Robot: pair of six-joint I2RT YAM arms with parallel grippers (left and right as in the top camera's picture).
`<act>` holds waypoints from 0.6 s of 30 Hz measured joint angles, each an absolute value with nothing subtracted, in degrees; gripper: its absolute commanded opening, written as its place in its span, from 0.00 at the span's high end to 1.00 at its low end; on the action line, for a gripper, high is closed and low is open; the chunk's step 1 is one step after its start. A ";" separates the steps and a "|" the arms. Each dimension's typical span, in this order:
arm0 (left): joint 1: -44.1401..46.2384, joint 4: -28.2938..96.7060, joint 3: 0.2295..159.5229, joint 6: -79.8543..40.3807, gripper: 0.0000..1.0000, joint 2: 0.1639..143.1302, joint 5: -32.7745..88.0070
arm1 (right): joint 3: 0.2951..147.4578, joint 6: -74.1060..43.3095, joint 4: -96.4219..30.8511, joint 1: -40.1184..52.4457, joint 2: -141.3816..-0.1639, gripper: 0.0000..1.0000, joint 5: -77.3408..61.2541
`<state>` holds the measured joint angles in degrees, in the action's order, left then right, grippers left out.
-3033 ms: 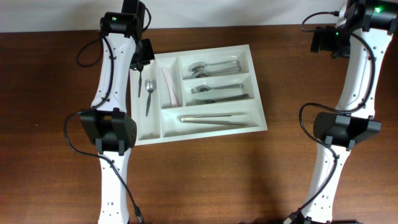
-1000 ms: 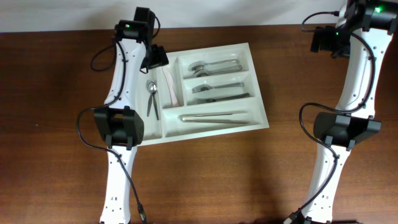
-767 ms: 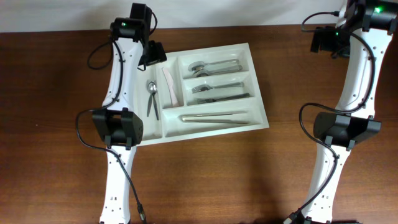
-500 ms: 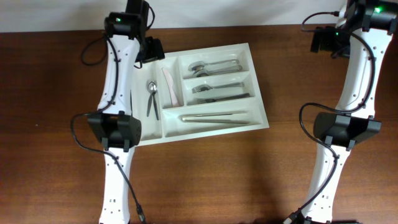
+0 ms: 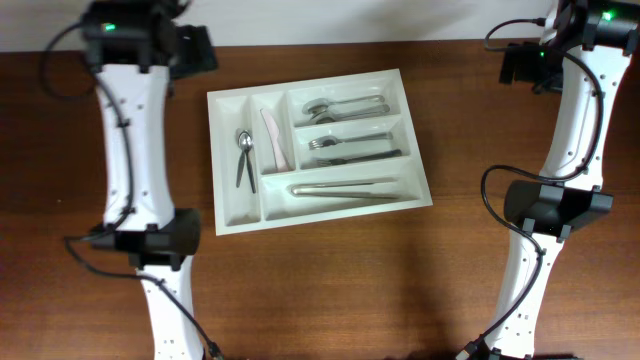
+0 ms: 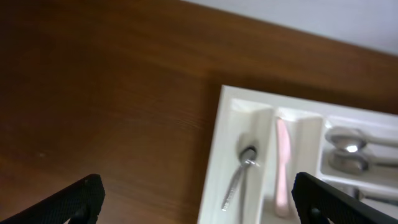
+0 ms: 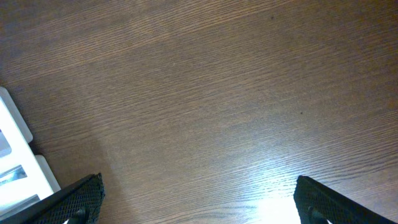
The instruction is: Pack container
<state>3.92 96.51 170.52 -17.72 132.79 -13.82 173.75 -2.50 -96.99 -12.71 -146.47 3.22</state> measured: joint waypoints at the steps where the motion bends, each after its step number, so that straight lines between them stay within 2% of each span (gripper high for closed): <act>1: 3.01 96.51 170.54 -17.67 0.01 132.14 -14.00 | 173.75 -2.48 -96.99 -12.71 -146.47 0.01 3.22; 14: -10.68 96.53 167.89 -17.52 0.01 131.48 -14.28 | 173.75 -2.52 -96.99 -12.71 -146.47 0.01 3.22; 18: -12.16 96.60 167.83 -17.52 0.01 131.48 -12.23 | 173.75 -2.50 -96.97 -12.71 -146.47 0.01 3.20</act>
<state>-12.16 96.60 167.83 -17.52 131.48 -12.23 173.75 -2.50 -96.97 -12.71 -146.47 3.20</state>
